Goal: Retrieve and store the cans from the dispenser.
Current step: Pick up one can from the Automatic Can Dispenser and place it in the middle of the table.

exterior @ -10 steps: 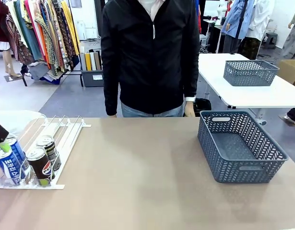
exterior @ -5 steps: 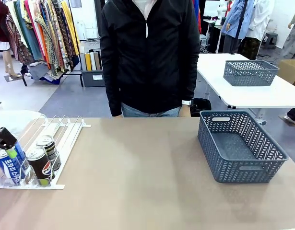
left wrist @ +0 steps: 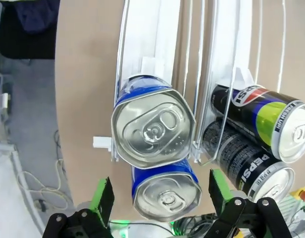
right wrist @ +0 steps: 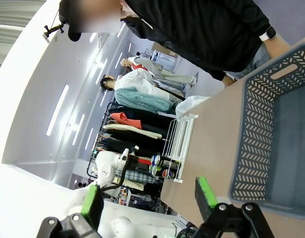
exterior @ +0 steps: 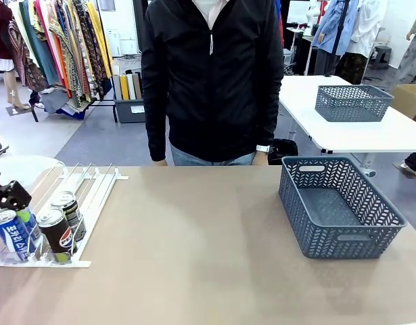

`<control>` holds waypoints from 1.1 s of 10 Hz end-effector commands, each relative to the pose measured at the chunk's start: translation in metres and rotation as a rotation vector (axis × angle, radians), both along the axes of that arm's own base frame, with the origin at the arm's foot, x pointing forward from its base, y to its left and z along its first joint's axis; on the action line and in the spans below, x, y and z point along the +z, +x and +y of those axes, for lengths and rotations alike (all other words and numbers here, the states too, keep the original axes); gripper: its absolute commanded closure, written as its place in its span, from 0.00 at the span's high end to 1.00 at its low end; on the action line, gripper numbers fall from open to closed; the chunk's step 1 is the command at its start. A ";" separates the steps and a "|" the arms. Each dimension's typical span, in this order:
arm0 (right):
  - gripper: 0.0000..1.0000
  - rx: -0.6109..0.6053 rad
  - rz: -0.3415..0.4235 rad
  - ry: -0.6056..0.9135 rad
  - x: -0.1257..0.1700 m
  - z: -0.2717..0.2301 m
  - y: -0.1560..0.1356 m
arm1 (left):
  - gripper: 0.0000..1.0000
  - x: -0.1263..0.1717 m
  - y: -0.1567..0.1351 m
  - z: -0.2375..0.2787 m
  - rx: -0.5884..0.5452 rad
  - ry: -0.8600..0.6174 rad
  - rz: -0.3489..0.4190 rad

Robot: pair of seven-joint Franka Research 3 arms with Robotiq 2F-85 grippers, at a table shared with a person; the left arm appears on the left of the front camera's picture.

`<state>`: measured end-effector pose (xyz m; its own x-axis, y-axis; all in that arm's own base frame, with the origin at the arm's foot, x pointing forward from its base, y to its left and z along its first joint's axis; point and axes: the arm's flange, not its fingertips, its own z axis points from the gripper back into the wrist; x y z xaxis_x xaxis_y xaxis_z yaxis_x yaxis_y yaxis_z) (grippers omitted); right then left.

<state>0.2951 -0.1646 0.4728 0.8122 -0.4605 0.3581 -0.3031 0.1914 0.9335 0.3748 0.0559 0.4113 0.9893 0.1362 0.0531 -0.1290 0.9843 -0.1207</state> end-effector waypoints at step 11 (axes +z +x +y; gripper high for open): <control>1.00 -0.003 -0.002 0.013 0.003 0.000 0.001 | 0.00 -0.009 -0.005 -0.005 -0.015 0.059 -0.001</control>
<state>0.2950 -0.1646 0.4728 0.8124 -0.4602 0.3581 -0.3033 0.1911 0.9335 0.3767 0.0548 0.4081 0.9926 0.1117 0.0478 -0.1079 0.9913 -0.0754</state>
